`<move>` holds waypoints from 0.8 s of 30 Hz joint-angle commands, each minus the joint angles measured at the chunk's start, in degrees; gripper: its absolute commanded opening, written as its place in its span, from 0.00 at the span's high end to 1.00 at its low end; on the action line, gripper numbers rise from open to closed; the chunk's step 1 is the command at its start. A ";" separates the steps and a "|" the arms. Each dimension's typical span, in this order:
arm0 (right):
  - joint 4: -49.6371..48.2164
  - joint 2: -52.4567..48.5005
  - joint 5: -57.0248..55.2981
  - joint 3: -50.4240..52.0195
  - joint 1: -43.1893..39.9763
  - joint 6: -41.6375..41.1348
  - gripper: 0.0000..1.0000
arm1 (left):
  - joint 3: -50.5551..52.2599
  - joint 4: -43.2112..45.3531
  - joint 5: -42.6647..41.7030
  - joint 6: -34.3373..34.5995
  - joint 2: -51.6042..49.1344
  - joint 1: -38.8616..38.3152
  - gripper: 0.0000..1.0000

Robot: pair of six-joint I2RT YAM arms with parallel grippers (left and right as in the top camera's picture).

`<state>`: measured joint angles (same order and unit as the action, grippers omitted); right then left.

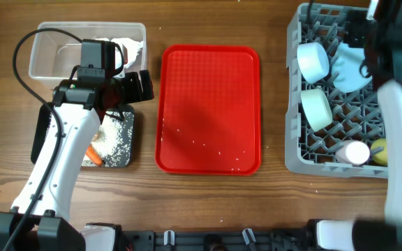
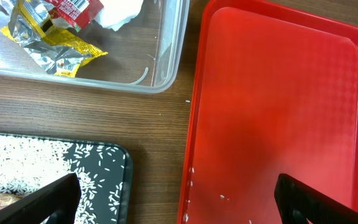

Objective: Sort waste into correct bins and load items into the dishwasher rack

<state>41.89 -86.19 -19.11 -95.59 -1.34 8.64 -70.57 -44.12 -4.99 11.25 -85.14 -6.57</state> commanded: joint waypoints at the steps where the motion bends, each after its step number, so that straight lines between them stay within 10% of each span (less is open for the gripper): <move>1: -0.63 10.95 6.14 -0.42 9.49 -1.31 0.00 | -0.26 0.11 -0.48 0.11 -0.15 0.31 0.00; 18: 3.52 13.53 15.96 3.28 18.43 4.24 0.00 | -0.26 0.11 -0.48 0.11 -0.15 0.33 0.00; 24: -48.50 36.52 20.65 46.80 17.38 6.32 0.00 | -0.26 0.11 -0.48 0.11 -0.15 0.31 0.00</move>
<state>4.58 -56.88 -2.59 -60.90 16.67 13.89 -70.57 -44.01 -5.02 11.25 -85.19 -6.57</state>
